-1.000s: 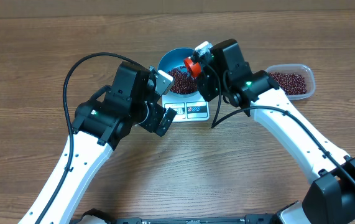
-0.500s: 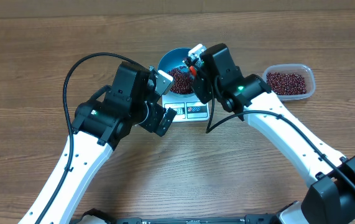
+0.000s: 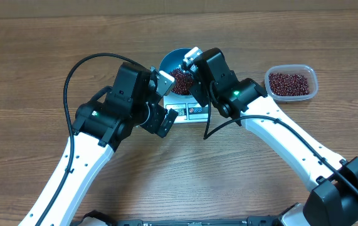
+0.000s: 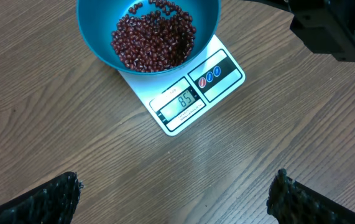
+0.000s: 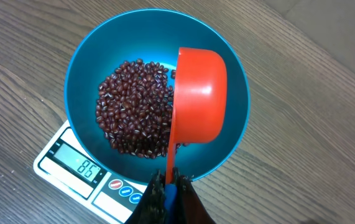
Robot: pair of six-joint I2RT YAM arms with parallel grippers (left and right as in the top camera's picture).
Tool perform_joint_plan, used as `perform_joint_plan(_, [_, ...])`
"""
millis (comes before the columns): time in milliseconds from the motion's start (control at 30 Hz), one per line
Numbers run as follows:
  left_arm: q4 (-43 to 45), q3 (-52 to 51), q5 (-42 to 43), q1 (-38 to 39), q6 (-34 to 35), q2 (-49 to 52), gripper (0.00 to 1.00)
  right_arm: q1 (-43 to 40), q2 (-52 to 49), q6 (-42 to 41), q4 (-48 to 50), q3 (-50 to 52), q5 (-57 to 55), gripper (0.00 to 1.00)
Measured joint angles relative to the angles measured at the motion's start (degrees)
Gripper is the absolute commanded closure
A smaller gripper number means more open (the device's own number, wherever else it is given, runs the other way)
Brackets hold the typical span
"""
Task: Scoop item into bowl and weigh 150g on scale
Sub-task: 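Hold the emptied scoop over the bowl, then move it right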
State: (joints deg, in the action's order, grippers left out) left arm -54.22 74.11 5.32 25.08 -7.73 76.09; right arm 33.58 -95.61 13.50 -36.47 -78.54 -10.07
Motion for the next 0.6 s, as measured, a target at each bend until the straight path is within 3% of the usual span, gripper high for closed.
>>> perform_joint_plan(300, [0.0,0.0,0.0,0.0,0.0,0.0,0.01,-3.45,5.55,-4.37,-0.94,0.0,4.81,0.96])
perform_joint_plan(600, [0.0,0.0,0.0,0.0,0.0,0.0,0.0,-20.83,14.47,-6.97,-14.14,-1.29,7.26,0.96])
